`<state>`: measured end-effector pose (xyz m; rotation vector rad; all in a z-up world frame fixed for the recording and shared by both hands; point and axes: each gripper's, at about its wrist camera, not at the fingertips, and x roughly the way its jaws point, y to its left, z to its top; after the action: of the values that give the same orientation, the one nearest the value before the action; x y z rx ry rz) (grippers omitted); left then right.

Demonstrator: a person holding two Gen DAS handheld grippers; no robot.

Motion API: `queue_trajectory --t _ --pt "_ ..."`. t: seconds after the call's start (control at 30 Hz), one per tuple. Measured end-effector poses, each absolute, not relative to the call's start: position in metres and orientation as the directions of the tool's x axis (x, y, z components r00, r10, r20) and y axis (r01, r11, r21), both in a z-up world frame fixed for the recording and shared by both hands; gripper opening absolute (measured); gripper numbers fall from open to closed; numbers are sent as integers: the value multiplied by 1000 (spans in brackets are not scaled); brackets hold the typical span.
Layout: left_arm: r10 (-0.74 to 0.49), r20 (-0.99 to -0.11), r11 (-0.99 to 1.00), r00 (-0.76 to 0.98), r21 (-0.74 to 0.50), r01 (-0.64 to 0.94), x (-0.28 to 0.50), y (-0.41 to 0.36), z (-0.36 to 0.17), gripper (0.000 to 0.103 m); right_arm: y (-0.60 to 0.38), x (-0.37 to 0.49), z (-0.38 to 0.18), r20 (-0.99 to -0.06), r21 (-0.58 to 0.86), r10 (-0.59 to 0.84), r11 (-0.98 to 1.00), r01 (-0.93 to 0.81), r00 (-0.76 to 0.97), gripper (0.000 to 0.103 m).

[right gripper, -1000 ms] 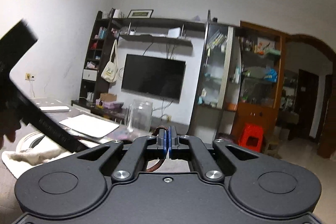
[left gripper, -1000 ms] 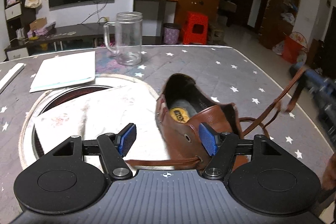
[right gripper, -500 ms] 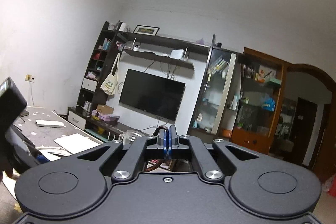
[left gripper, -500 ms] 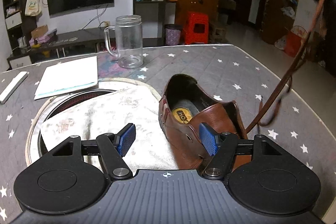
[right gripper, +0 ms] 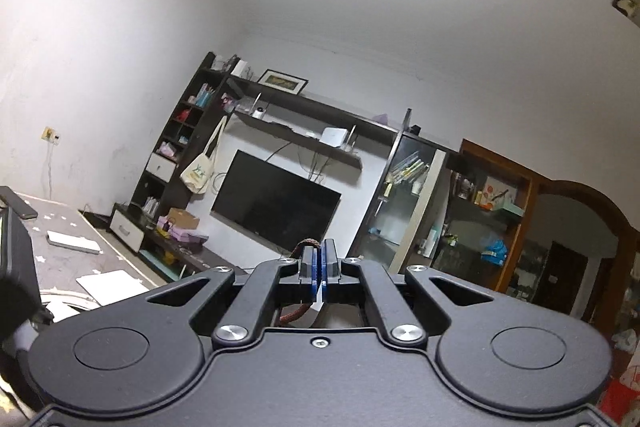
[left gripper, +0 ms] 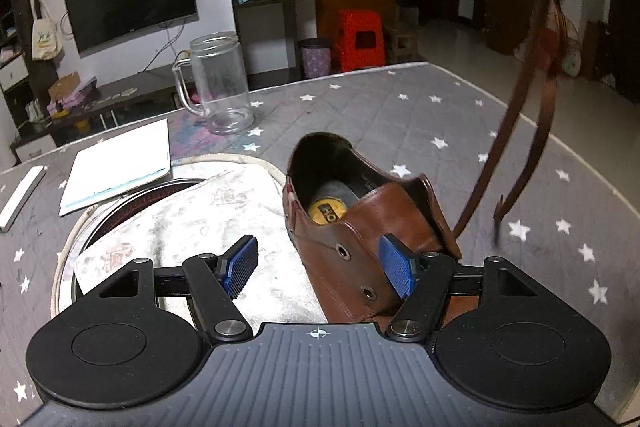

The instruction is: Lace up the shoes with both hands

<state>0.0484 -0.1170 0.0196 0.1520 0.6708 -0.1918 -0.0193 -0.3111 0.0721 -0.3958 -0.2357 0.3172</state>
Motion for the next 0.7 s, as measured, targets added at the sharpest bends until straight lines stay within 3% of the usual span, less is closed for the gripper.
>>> queue_trajectory --t 0.5,0.7 --pt "-129 -618 956 776 132 263 34 -131 32 68 -307 -13 133 266 -486 332 857 -171 905 2" --pt "-134 -600 948 789 155 279 26 -136 37 71 -304 -6 127 230 -495 338 848 -189 912 3"
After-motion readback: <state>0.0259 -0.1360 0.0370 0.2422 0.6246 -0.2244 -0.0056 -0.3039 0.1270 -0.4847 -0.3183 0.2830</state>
